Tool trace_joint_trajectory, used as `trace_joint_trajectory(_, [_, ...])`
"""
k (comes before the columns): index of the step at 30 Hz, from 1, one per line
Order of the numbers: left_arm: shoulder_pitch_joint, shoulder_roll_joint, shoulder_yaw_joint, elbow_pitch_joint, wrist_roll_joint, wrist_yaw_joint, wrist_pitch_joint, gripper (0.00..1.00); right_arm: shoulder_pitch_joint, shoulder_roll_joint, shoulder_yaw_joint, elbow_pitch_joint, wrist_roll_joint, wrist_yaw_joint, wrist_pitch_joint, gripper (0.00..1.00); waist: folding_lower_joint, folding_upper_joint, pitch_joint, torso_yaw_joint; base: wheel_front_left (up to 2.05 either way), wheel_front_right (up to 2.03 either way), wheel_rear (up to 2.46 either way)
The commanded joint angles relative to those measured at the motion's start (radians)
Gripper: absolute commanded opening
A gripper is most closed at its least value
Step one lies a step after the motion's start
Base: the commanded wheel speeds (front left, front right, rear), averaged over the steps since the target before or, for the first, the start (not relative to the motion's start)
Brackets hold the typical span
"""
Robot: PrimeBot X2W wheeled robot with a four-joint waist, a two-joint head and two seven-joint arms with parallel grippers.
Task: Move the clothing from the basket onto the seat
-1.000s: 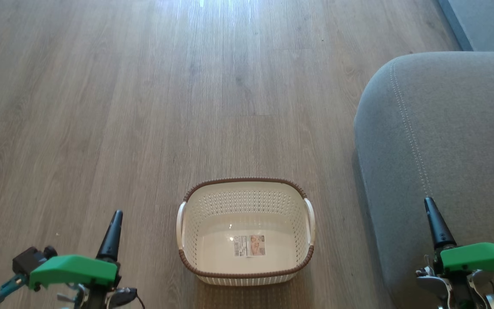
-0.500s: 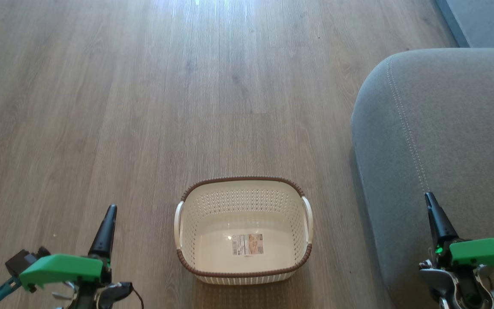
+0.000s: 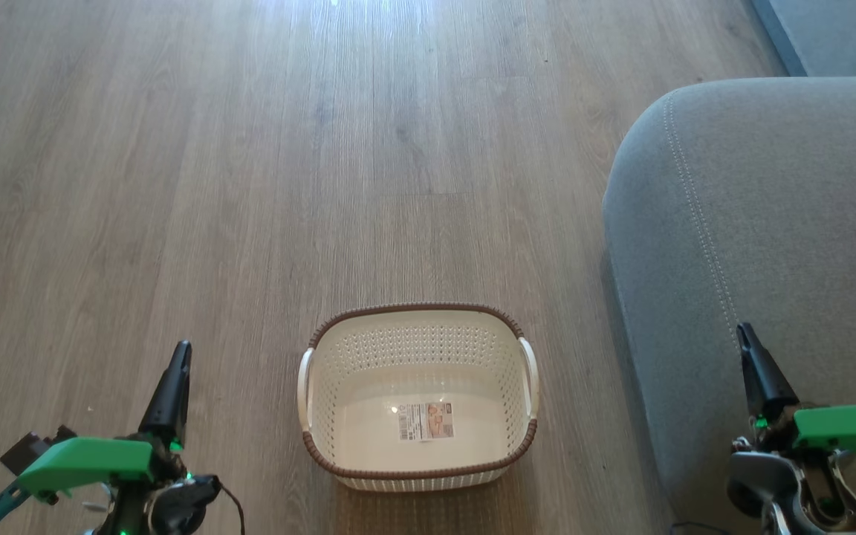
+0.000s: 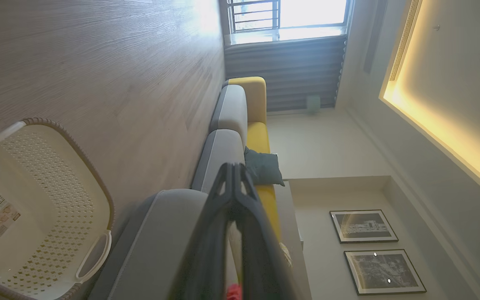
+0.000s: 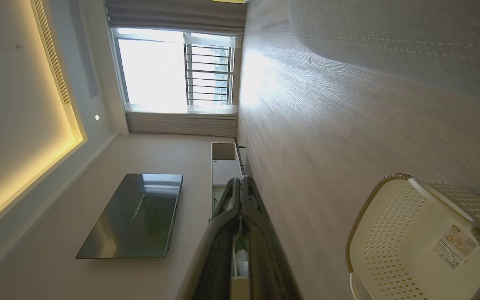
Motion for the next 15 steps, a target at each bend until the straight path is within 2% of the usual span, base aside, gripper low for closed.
trace_joint_trajectory(1, [-0.06, 0.007, 0.042, -0.031, -0.032, -0.012, 0.011, 0.0, -0.063, 0.003, 0.015, -0.03, 0.029, 0.001, 0.014, 0.0, 0.0, 0.0, 0.0, -0.001, 0.0, 0.0, 0.0])
trace_joint_trajectory(15, [-0.062, 0.007, 0.046, -0.032, -0.052, -0.016, 0.016, 0.0, -0.066, 0.004, 0.012, -0.029, 0.046, 0.001, 0.02, 0.0, 0.0, 0.0, 0.001, -0.002, 0.0, 0.0, 0.0])
